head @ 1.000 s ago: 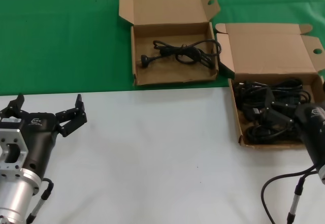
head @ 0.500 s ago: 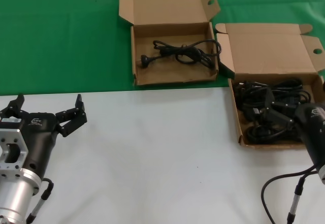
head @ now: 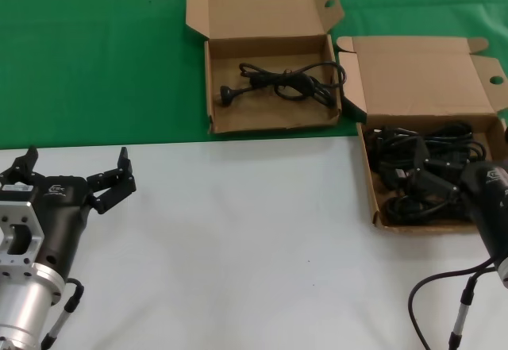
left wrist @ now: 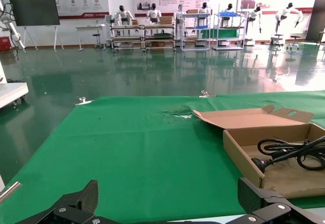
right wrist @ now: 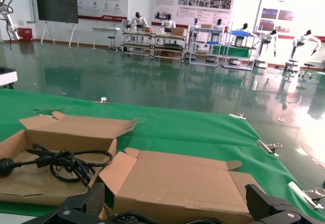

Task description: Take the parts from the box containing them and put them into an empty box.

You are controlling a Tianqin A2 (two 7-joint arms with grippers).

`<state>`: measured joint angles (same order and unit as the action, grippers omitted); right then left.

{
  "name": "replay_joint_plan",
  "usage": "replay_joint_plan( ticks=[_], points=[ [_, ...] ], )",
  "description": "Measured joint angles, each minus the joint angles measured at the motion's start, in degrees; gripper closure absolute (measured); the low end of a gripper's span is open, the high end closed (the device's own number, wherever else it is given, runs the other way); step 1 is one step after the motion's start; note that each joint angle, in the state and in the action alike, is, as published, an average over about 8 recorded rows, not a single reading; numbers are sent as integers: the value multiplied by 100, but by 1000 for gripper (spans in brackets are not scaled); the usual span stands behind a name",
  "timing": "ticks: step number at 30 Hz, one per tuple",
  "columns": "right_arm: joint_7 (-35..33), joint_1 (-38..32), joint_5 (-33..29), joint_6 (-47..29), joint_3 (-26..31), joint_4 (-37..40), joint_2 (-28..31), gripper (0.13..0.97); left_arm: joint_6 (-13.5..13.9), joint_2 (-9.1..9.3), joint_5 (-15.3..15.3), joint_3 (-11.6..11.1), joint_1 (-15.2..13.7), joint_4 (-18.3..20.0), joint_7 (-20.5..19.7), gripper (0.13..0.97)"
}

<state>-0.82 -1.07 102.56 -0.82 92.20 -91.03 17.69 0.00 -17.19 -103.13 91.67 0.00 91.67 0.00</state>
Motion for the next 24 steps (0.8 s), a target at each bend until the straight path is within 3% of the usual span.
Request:
replay_joint_plan(
  ticks=[24],
  points=[
    [0,0,0,0,0,0,0,129,0,0,0,0,0,0,0,132]
  ],
)
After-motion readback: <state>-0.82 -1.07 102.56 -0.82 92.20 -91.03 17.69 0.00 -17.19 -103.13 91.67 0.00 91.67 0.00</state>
